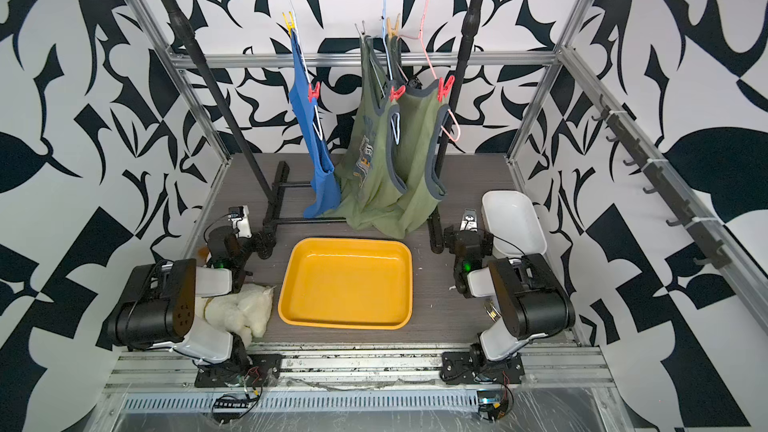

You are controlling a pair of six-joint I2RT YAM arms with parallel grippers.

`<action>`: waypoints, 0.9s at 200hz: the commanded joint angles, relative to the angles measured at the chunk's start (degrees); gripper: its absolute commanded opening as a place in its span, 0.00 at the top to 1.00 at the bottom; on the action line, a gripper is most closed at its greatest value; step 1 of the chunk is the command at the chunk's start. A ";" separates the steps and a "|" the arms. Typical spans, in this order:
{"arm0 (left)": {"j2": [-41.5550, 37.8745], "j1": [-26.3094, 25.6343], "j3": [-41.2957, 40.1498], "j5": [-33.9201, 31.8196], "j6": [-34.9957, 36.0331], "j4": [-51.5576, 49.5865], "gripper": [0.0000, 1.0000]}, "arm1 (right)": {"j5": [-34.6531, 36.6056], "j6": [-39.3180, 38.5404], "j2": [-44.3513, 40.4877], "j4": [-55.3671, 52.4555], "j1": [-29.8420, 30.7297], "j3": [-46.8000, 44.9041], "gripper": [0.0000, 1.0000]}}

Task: Remove the clothespins securing tank tops to the hanger
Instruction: Pick up the hanger from the clothesline.

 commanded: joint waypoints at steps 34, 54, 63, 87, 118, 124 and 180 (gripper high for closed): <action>-0.18 -0.06 0.85 -0.17 -0.12 -0.18 0.01 | -0.06 0.37 -0.65 0.93 0.08 1.16 0.01; -0.18 -0.05 0.89 -0.14 -0.12 -0.22 0.01 | -0.22 0.39 -0.68 1.01 0.07 1.16 0.01; -0.20 -0.04 0.85 -0.19 -0.12 -0.18 0.01 | -0.36 0.37 -0.68 1.02 0.03 1.14 0.01; -0.24 -0.05 0.85 -0.20 -0.12 -0.22 0.01 | -0.41 0.37 -0.67 1.02 0.04 1.16 0.01; -0.19 -0.05 0.85 -0.19 -0.12 -0.22 0.01 | -0.35 0.36 -0.63 1.02 0.07 1.16 0.01; -0.18 -0.04 0.85 -0.16 -0.12 -0.22 0.01 | -0.39 0.39 -0.59 1.02 0.07 1.16 0.01; -2.83 -0.04 1.47 -0.28 0.24 -2.14 0.01 | 0.66 0.27 -3.13 -3.22 0.08 2.78 0.08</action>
